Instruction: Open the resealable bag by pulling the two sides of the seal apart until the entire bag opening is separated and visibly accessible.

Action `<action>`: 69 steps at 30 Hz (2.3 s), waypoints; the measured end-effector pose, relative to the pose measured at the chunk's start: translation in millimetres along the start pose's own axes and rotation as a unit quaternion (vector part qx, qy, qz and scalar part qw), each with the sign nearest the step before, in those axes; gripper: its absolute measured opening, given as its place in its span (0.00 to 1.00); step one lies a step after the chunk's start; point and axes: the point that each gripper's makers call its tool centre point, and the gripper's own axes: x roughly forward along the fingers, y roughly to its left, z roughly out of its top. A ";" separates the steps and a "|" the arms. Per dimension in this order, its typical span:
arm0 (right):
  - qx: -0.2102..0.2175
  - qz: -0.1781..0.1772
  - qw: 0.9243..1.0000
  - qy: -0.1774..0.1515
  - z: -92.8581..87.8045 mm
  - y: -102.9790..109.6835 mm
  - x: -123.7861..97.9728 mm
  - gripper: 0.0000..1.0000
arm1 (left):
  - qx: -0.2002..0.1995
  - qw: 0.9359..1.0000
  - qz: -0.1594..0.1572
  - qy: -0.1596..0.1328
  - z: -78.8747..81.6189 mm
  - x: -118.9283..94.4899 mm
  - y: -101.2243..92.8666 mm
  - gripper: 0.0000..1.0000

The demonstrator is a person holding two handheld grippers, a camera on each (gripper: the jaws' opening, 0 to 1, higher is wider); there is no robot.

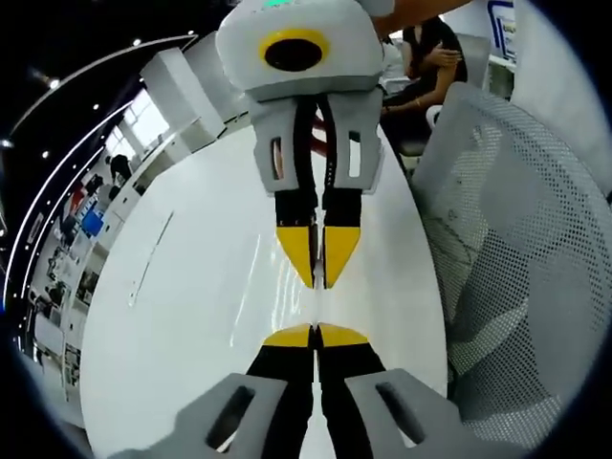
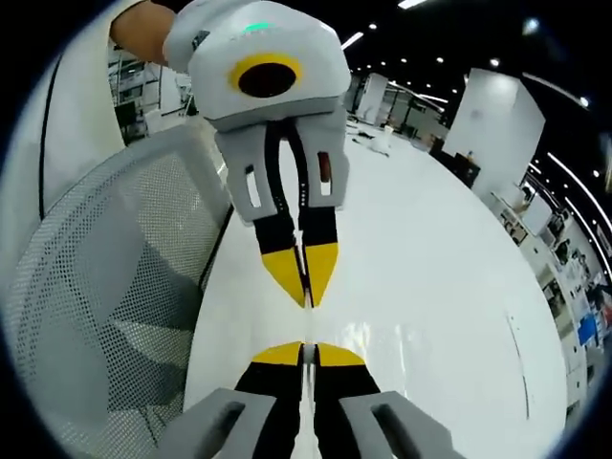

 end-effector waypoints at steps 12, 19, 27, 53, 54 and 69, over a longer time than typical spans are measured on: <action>-0.006 -0.001 1.000 0.018 -15.1 5.1 -6.3 0.00 | 0.005 1.000 -0.007 0.007 -3.7 2.7 -7.1 0.00; -0.014 -0.002 1.000 0.011 -11.1 4.7 -4.8 0.00 | 0.002 1.000 -0.005 -0.002 3.7 7.2 -6.9 0.08; -0.021 -0.004 1.000 0.005 -8.1 4.6 -4.4 0.00 | 0.010 1.000 -0.006 0.001 6.6 13.3 -5.5 0.02; 0.008 -0.036 0.999 0.034 -57.5 0.8 -37.6 0.00 | -0.022 1.000 -0.009 0.014 -4.6 16.8 -1.0 0.00; 0.009 -0.038 0.999 0.036 -58.6 0.4 -38.1 0.00 | -0.023 1.000 -0.009 0.013 -4.7 17.0 -0.6 0.00; 0.020 -0.035 0.998 0.054 -68.9 4.5 -38.2 0.00 | -0.024 0.999 -0.010 0.019 -7.8 16.8 -1.2 0.00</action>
